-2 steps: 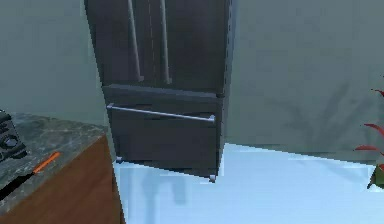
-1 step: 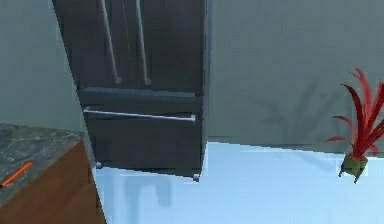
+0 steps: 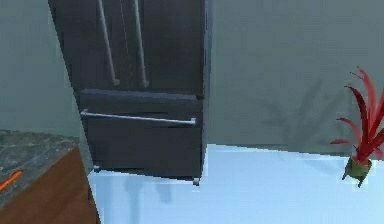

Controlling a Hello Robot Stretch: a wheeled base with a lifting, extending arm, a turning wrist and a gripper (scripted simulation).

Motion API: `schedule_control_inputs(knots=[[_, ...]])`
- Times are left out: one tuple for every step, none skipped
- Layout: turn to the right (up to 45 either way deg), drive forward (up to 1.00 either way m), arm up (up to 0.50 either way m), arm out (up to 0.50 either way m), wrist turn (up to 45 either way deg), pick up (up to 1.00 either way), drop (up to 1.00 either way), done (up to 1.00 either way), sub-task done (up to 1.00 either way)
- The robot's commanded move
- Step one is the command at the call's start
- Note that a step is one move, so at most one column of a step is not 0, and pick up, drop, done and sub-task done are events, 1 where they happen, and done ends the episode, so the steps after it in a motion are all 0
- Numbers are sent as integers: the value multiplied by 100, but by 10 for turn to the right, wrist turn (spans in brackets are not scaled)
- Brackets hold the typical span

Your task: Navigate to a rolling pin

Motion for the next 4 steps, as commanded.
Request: schedule_control_inputs(knots=[[-450, 0, 0, 0, 0, 0, 0, 0, 0], [-450, 0, 0, 0, 0, 0, 0, 0, 0], [-210, 0, 0, 0, 0, 0, 0, 0, 0], [0, 0, 0, 0, 0, 0, 0, 100, 0]])
